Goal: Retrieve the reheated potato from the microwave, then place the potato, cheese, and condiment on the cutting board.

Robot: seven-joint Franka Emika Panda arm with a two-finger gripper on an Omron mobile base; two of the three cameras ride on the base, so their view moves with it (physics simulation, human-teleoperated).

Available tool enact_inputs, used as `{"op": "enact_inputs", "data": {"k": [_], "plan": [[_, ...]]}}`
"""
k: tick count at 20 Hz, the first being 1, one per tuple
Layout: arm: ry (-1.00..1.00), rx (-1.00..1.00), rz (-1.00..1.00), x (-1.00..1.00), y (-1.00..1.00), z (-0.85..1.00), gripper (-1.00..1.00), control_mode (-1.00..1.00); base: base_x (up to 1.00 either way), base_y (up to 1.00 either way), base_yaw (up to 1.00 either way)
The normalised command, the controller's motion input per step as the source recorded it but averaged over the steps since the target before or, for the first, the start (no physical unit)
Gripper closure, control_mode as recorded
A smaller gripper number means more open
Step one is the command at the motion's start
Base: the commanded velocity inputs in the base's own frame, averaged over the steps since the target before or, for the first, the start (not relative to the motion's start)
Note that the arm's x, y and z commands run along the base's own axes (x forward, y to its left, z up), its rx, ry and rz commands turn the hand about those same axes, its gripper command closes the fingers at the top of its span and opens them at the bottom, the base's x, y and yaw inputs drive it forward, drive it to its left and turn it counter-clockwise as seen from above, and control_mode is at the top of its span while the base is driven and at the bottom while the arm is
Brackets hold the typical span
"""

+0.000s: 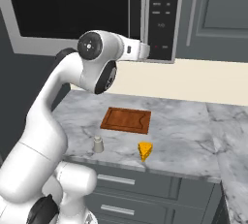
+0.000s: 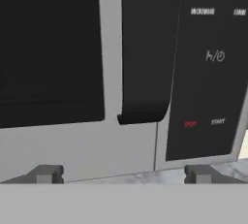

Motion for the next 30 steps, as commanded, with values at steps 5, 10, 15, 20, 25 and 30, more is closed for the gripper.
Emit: {"op": "enact_inputs", "data": {"k": [5, 10, 15, 20, 25, 30], "plan": [[0.00, -0.02, -0.03, 0.21, -0.24, 0.48, -1.00, -1.00, 0.00, 0.00, 0.00], [0.00, 0.00, 0.00, 0.16, -0.11, 0.26, -1.00, -1.00, 0.00, 0.00, 0.00], [-0.07, 0.00, 0.00, 0.15, -0.09, 0.12, -1.00, -1.00, 0.00, 0.00, 0.00], [-0.06, 0.00, 0.00, 0.29, -0.07, 0.03, -1.00, -1.00, 0.00, 0.00, 0.00], [-0.04, 0.02, 0.00, 0.38, -0.02, 0.00, -1.00, -1.00, 0.00, 0.00, 0.00], [-0.01, 0.04, 0.01, 0.54, -0.02, 0.00, -1.00, -1.00, 0.00, 0.00, 0.00]]}}
